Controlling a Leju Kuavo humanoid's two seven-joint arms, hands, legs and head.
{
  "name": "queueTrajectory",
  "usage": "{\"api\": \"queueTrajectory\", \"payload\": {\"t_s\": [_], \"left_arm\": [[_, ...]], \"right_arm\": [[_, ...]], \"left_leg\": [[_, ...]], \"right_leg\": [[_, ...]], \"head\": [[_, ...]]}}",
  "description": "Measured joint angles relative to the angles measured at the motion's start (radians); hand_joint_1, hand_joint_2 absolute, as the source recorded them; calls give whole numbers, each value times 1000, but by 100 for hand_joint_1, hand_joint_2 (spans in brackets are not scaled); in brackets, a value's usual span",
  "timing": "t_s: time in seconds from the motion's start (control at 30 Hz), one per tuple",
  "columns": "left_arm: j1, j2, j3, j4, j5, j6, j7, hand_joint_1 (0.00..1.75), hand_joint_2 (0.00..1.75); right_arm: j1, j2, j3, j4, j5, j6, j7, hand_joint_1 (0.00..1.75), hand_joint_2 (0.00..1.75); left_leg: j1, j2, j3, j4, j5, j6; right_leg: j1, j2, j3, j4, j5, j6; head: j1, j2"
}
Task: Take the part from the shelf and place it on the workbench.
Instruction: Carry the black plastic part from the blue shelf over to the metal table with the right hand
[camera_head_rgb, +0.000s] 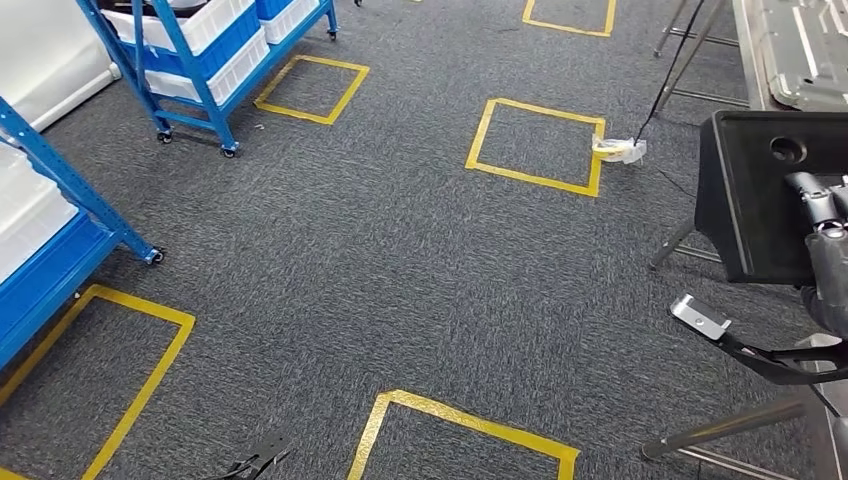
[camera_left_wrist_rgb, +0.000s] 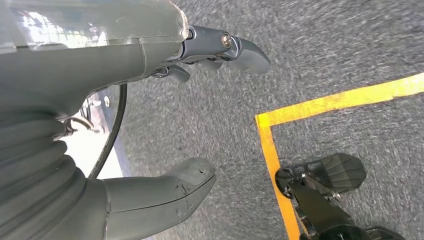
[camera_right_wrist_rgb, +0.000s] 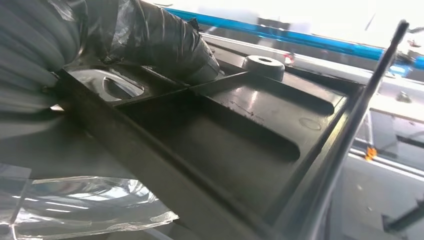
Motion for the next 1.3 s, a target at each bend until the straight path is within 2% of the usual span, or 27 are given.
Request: {"api": "queueTrajectory", "payload": {"t_s": [0.03, 0.1, 0.17, 0.23, 0.3, 0.37, 0.4, 0.43, 0.47, 0.5, 0.53, 0.6, 0.67, 0.73, 0.77, 0.8, 0.87, 0.93, 0.97, 1.0, 1.03, 1.07, 1.13, 1.17, 1.23, 1.27, 1.3], "left_arm": [[0, 0, 0, 0, 0, -2, 0, 0, 175], [0, 1, 0, 0, -1, -5, -1, 0, 175], [0, 2, 2, 0, -2, -7, -1, 0, 175], [-2, 2, 3, 0, -2, -8, -1, 0, 175], [-4, 1, 5, 0, -3, -8, -1, 0, 175], [-2, 1, 7, 0, -3, -8, -2, 0, 175], [0, 1, 8, 0, -3, -8, -2, 0, 175], [2, 1, 10, 0, -3, -8, -2, 0, 175], [3, 1, 12, 0, -3, -8, -2, 0, 175], [3, 1, 14, 0, -3, -8, -2, 0, 175], [3, 1, 15, 0, -3, -8, -2, 0, 175], [4, 2, 17, 0, -3, -8, -2, 0, 175], [5, 4, 19, 0, -4, -8, -1, 0, 175], [4, 4, 21, 0, -5, -8, 0, 0, 175], [3, 4, 22, 0, -6, -8, 1, 0, 175], [2, 4, 23, 0, -6, -8, 0, 0, 175], [3, 4, 24, 0, -6, -8, 0, 0, 175], [5, 4, 25, 0, -6, -8, 0, 0, 175], [6, 4, 25, 0, -6, -8, 0, 0, 175], [6, 4, 25, 0, -6, -8, 0, 0, 175], [5, 4, 25, 0, -6, -9, 0, 0, 175], [4, 3, 25, 0, -6, -9, 0, 0, 175], [4, 3, 27, 0, -7, -10, 0, 0, 175], [4, 3, 29, 0, -7, -11, 0, 0, 175], [3, 3, 34, 0, -8, -13, 0, 0, 175], [3, 2, 37, 0, -9, -14, 0, 0, 175], [3, 2, 39, 0, -10, -14, 0, 0, 175]], "right_arm": [[0, -1, -1, 0, -1, 1, 0, 175, 175], [0, -4, -3, 0, -3, 5, 0, 175, 175], [0, -7, -6, -1, -5, 9, -1, 175, 175], [-1, -12, -10, -1, -8, 12, -2, 175, 175], [-6, -16, -14, -2, -10, 13, -4, 175, 175], [-10, -16, -16, -2, -11, 15, -5, 175, 175], [-10, -16, -15, -2, -11, 16, -6, 175, 175], [-10, -15, -14, -1, -11, 16, -7, 175, 175], [-9, -15, -14, -1, -11, 17, -8, 175, 175], [-10, -15, -14, -1, -12, 19, -9, 175, 175], [-11, -15, -14, -1, -12, 21, -10, 175, 175], [-13, -15, -13, -1, -12, 25, -11, 175, 175], [-16, -13, -10, -1, -13, 29, -12, 175, 175], [-17, -14, -9, 0, -14, 32, -13, 175, 175], [-17, -16, -9, 0, -15, 33, -13, 175, 175], [-19, -17, -8, 0, -16, 33, -13, 175, 175], [-22, -18, -7, 1, -17, 33, -13, 175, 175], [-23, -18, -3, 3, -17, 34, -13, 175, 175], [-23, -18, -1, 4, -17, 35, -13, 175, 175], [-23, -18, 0, 4, -17, 35, -13, 175, 175], [-24, -18, 0, 5, -17, 35, -13, 175, 175], [-24, -18, 0, 5, -17, 36, -13, 175, 175], [-26, -18, 0, 5, -20, 42, -13, 175, 175], [-28, -18, 0, 5, -21, 45, -13, 175, 175], [-29, -19, 0, 6, -25, 51, -12, 175, 175], [-28, -19, 0, 6, -26, 51, -11, 175, 175], [-27, -19, 0, 6, -25, 51, -9, 175, 175]], "left_leg": [[0, 11, 1, 3, -3, -3], [-4, 30, 2, 10, -11, -13], [-8, 47, 4, 13, -17, -24], [-6, 58, 8, 14, -23, -34], [0, 21, -5, 51, -52, -43], [5, -34, -58, 167, -114, -46], [5, -46, -93, 236, -141, -45], [5, -50, -121, 288, -154, -44], [4, -52, -134, 306, -147, -42], [4, -55, -128, 283, -120, -39], [4, -64, -106, 226, -80, -34], [7, -119, -50, 92, -16, -25], [7, -155, -25, 32, -1, -23], [4, -133, -19, 21, 2, -19], [5, -119, -15, 13, 6, -14], [5, -105, -12, 4, 11, -8], [4, -76, -8, -5, 15, 0], [2, -47, -10, -5, 14, 1], [1, -32, -10, -4, 13, 1], [1, -19, -10, -3, 11, -1], [2, -6, -9, -1, 9, -3], [2, 6, -8, 2, 6, -7], [-2, 25, -6, 9, -2, -17], [-4, 34, -4, 10, -4, -22], [-4, 52, 2, 9, -9, -33], [-1, 47, 3, 13, -15, -39], [2, 31, -3, 32, -31, -43]], "right_leg": [[-1, -14, 38, -65, 31, 1], [5, -47, 102, -180, 67, -5], [14, -51, 116, -214, 70, -18], [14, -29, 114, -218, 74, -31], [10, -10, 117, -225, 79, -44], [10, 10, 119, -227, 81, -53], [11, 21, 118, -227, 81, -56], [13, 34, 119, -226, 81, -57], [15, 47, 119, -226, 81, -57], [16, 61, 119, -224, 80, -57], [16, 74, 120, -223, 80, -57], [15, 100, 117, -219, 80, -54], [10, 127, 107, -216, 84, -43], [4, 145, 100, -218, 89, -28], [5, 128, 96, -214, 86, -23], [7, 99, 86, -195, 72, -20], [10, 31, 41, -99, 17, -14], [6, 12, -13, 18, -32, -7], [4, 9, -22, 41, -33, -4], [1, 5, -11, 25, -17, -2], [-1, -4, 21, -29, 13, 0], [-1, -24, 61, -103, 39, 0], [6, -57, 117, -208, 71, -8], [10, -63, 125, -225, 72, -15], [14, -41, 124, -225, 75, -28], [14, -30, 126, -229, 77, -34], [12, -20, 128, -233, 80, -42]], "head": [[0, 0], [0, 0], [-1, 0], [-1, 0], [-1, 0], [-2, 0], [-2, 0], [-2, 0], [-2, 0], [-2, 0], [-2, 0], [-1, 0], [-2, 0], [-2, 0], [-1, 0], [-1, 0], [0, 0], [1, 0], [1, 0], [1, 0], [1, 0], [1, 0], [1, 0], [1, 0], [0, 0], [0, 0], [0, 0]]}}
